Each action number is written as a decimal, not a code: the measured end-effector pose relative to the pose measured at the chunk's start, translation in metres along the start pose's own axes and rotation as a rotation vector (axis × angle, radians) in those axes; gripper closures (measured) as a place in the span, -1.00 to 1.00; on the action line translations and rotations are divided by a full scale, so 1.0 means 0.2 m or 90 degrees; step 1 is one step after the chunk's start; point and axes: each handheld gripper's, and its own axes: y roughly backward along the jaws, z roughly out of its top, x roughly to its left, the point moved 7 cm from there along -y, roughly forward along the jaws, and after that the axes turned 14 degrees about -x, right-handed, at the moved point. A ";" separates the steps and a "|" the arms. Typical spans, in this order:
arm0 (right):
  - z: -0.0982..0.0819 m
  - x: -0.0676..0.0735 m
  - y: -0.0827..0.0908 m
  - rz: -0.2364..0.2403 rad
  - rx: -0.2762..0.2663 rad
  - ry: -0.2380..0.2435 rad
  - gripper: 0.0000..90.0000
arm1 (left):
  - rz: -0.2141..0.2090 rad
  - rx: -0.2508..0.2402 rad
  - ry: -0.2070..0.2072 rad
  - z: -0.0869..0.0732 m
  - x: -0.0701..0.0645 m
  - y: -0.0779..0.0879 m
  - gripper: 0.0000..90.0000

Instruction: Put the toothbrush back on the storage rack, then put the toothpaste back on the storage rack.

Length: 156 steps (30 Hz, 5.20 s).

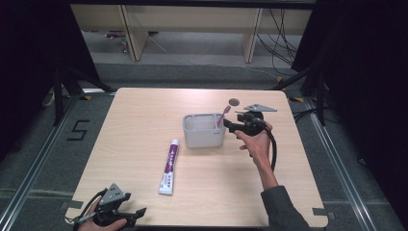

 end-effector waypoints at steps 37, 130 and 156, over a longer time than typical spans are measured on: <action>-0.18 0.05 0.33 0.024 0.040 0.034 -0.34 | 0.002 -0.003 -0.002 0.00 0.00 0.00 -0.56; -0.76 0.19 0.83 0.078 0.195 0.013 -0.50 | 0.012 -0.020 -0.007 0.03 0.01 0.01 -0.55; -0.75 0.18 0.82 0.074 0.197 0.034 -0.47 | -0.018 -0.078 -0.127 0.26 -0.03 -0.14 0.99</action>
